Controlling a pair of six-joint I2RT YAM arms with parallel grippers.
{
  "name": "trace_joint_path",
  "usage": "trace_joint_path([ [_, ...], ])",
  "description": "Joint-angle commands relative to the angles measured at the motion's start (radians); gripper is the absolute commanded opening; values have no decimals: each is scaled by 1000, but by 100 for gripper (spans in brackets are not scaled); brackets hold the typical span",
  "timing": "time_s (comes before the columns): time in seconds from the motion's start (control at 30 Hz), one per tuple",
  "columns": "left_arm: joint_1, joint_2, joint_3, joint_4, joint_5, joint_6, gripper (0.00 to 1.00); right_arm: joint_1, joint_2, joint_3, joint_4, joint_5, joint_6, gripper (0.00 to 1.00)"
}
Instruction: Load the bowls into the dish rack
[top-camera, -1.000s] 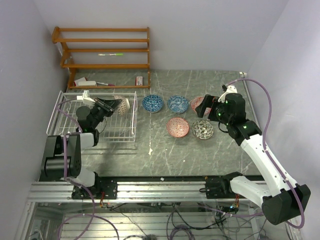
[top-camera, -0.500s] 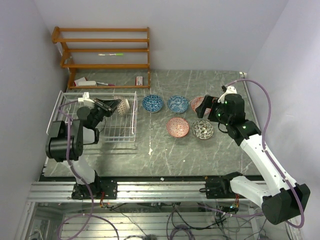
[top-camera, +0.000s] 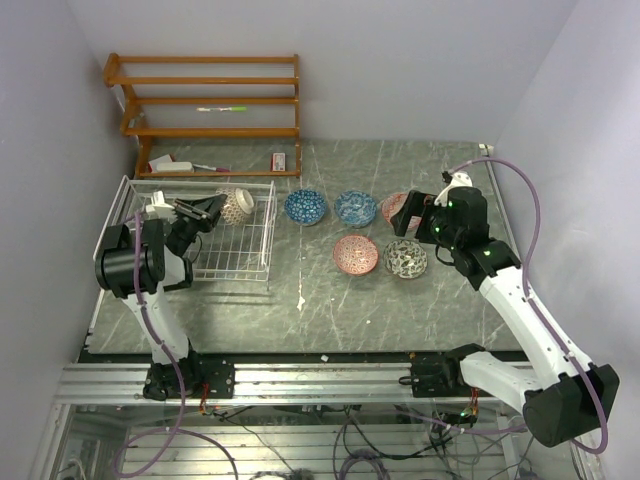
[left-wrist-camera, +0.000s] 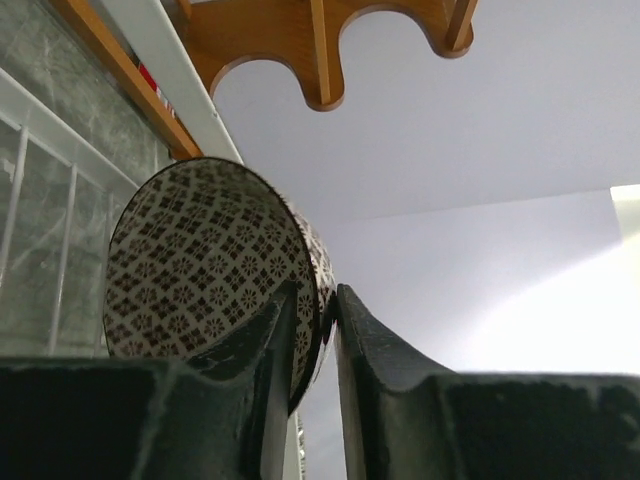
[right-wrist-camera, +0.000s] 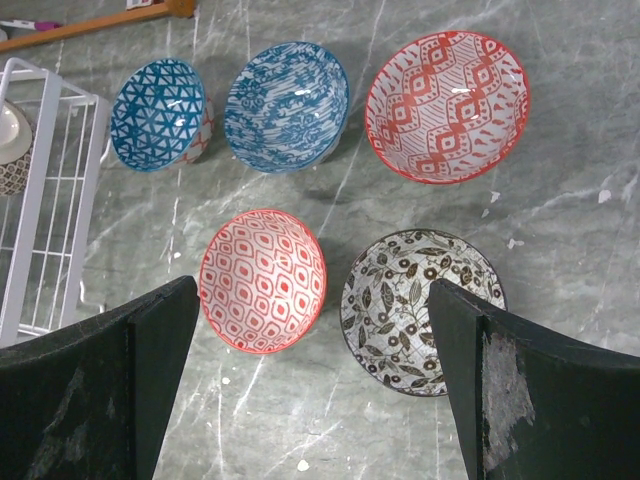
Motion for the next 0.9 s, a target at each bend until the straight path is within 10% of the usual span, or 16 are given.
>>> trace_joint_path([
  [0.0,29,79,-53,14,86,113,34,-6,15,15,18,8,-6,98],
  [0.87,79,-338,75,-965,-154,615,94,-6,15,18,17,3,-10,98],
])
